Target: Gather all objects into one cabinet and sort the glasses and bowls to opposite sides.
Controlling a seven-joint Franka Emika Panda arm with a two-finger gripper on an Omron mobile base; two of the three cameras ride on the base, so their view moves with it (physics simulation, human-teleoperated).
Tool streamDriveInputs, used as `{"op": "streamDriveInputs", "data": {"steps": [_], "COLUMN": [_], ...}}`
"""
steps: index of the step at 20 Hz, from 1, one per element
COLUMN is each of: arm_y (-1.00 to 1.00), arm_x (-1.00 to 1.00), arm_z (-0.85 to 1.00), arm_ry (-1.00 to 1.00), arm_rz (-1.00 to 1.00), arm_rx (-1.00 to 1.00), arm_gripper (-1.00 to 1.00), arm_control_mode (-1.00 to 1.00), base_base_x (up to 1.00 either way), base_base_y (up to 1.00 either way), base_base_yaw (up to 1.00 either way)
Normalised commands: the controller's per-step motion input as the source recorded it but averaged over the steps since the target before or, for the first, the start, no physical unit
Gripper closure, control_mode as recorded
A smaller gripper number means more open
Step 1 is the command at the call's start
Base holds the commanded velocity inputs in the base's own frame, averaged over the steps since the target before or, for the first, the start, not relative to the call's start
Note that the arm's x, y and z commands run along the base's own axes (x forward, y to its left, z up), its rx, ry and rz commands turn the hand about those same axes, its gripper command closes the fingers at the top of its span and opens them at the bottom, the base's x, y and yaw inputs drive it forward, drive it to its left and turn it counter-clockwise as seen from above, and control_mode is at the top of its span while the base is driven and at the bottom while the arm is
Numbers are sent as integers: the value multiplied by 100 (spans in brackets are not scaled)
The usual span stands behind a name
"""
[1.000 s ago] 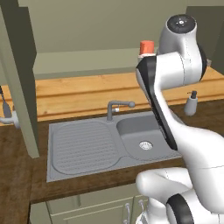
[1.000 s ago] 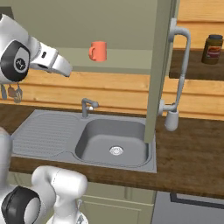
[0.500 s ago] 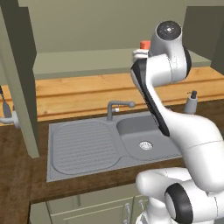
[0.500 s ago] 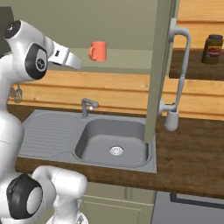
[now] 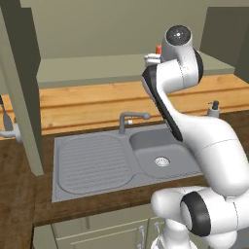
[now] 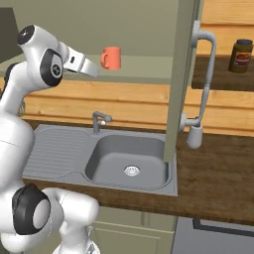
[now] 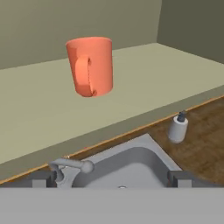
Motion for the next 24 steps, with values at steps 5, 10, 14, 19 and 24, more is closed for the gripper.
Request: {"op": "streamDriveInputs", "data": {"steps": [5, 10, 14, 19, 24], "arm_y": [-1, -6, -1, -2, -8], "arm_x": [39, 53, 47, 44, 33], "arm_z": [-2, 1, 1, 0, 0], "arm_ry": [1, 15, 10, 1, 0], "arm_rz": [-1, 0, -2, -5, -9], "arm_rx": [0, 0, 0, 0, 0], "arm_gripper": [-100, -100, -100, -100, -100], "arm_control_mode": [-100, -100, -100, -100, -100], "base_base_x": [0, 0, 0, 0, 0], "base_base_y": [0, 0, 0, 0, 0], "base_base_yaw": [0, 0, 0, 0, 0]}}
